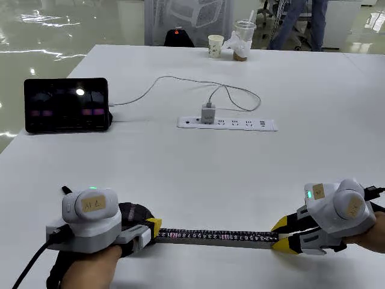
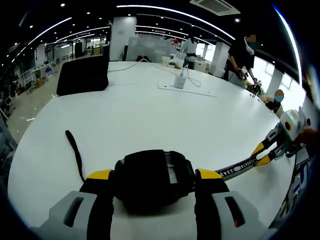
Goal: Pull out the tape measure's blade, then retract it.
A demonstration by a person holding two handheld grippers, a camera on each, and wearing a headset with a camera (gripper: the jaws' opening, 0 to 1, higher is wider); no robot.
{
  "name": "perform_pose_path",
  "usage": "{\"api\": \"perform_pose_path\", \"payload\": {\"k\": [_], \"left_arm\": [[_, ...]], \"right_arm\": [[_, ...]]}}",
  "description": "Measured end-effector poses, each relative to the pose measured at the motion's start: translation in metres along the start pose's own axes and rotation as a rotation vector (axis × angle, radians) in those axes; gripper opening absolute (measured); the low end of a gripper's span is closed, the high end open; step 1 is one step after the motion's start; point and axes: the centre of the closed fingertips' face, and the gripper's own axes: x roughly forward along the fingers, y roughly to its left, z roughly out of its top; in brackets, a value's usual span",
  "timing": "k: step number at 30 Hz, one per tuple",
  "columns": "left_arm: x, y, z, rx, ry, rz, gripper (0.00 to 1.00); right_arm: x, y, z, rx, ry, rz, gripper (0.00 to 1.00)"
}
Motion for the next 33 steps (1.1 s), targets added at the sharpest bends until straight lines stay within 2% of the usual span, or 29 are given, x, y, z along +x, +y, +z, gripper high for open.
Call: {"api": "perform_pose_path", "payload": {"k": [14,21,33], "left_arm": [[0.0038,0.0008,-0.0021,-0.007,0.007,0.045,0.63],[0.004,0.0015,-0.0028,0.005,0.014,0.029,0.62],[0.0034,0.0025,-0.0022,0.017,0.01,0.052,0.58]], "right_arm": [[0.0001,0.0004,0.0,0.0,0.009,0.001,0.11],[0.0006,0.0008,0.0004,-0.001,0.009,0.002,0.11],[0.0008,0.0006,0.0009,-0.007,0.012,0.001,0.11]]}}
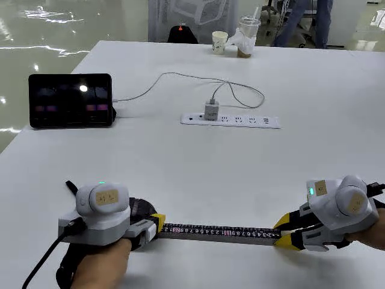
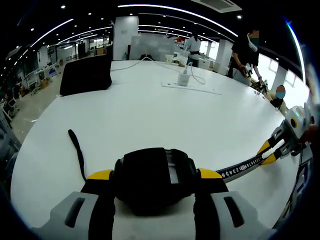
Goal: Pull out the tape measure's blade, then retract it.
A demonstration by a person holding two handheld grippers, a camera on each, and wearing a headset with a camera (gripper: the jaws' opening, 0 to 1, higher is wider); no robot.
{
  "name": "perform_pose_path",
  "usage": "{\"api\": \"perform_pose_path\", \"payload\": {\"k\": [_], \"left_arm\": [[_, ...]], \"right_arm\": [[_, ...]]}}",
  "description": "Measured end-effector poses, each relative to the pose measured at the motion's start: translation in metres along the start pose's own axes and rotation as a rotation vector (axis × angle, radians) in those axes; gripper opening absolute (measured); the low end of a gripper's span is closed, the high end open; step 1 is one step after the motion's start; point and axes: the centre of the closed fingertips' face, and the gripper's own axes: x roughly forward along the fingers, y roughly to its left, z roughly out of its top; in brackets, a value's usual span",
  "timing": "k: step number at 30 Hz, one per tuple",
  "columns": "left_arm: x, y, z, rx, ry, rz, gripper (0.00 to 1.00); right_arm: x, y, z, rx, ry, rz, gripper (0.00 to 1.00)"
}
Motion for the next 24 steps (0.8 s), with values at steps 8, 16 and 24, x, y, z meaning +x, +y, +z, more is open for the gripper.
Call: {"api": "perform_pose_path", "payload": {"k": [8,16,24], "left_arm": [[0.0006,0.0006,-0.0001,0.0,0.007,-0.005,0.57],[0.0002,0.0006,-0.0005,-0.004,0.009,-0.01,0.57],[-0.0011,-0.0001,-0.0004,-0.007,0.007,-0.008,0.57]], "right_arm": [[-0.0003,-0.0002,-0.0001,0.001,0.003,-0.001,0.11],[-0.001,-0.0001,-0.0001,-0.002,0.001,-0.001,0.11],[-0.0017,0.0002,-0.0001,-0.002,0.001,-0.001,0.11]]}}
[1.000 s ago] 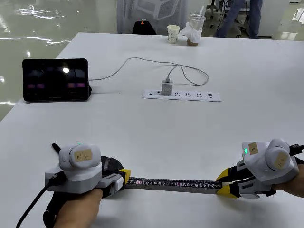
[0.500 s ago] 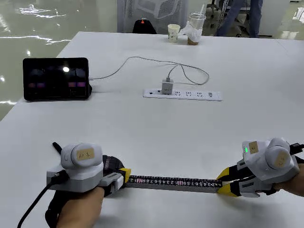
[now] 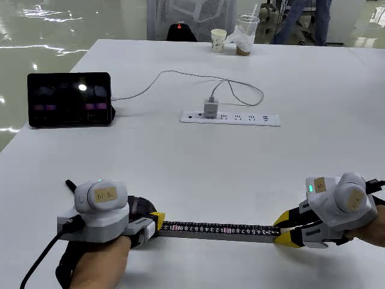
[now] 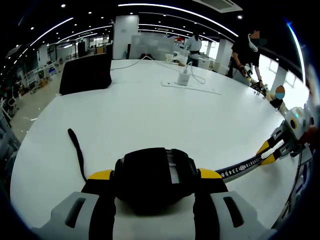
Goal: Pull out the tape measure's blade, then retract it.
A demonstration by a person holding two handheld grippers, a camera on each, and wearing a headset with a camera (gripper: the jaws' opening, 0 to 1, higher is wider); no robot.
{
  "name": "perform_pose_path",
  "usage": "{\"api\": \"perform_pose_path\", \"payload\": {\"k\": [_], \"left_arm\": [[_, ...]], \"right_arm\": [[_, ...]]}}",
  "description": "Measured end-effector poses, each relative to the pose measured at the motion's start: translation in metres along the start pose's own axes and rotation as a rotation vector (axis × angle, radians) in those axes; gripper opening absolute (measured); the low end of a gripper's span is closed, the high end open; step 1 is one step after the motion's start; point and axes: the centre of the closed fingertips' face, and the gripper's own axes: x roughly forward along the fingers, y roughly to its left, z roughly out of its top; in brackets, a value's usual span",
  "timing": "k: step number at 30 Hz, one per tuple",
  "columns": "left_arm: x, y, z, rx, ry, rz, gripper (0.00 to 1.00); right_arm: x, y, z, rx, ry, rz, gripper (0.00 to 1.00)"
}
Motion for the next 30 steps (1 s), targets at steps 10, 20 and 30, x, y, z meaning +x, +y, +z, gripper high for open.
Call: {"api": "perform_pose_path", "payload": {"k": [10,20,30], "left_arm": [[0.0,0.001,-0.001,-0.008,-0.001,0.002,0.58],[0.0,0.001,-0.001,-0.008,0.006,0.002,0.57],[0.002,0.002,-0.001,-0.012,0.006,0.001,0.57]], "right_arm": [[0.006,0.001,0.009,-0.01,-0.013,0.009,0.1],[0.006,0.001,0.009,-0.013,-0.008,0.007,0.11],[0.008,0.001,0.011,-0.019,-0.006,0.006,0.1]]}}
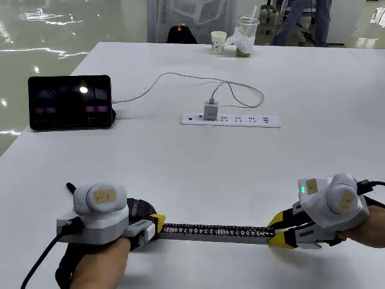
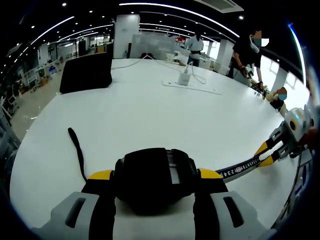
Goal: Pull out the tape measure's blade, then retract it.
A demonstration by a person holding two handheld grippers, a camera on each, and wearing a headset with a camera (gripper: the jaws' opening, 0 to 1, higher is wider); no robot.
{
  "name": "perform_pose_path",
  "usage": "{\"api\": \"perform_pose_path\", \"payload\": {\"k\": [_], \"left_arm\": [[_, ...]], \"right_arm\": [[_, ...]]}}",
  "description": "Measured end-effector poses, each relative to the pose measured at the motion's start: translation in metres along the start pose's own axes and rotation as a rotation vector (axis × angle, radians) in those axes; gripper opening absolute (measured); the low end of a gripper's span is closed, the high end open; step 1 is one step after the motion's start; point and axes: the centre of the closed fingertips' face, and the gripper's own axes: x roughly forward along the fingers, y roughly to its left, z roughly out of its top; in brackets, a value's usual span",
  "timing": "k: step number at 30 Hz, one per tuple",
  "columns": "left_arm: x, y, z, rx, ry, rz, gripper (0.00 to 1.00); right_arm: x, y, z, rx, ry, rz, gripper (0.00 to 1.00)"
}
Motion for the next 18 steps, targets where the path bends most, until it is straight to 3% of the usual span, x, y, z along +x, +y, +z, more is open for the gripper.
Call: {"api": "perform_pose_path", "payload": {"k": [18], "left_arm": [[-0.0001,-0.001,0.0002,0.001,0.0,0.001,0.57]], "right_arm": [[-0.0001,-0.0004,0.0003,0.001,0.001,-0.007,0.1]]}}
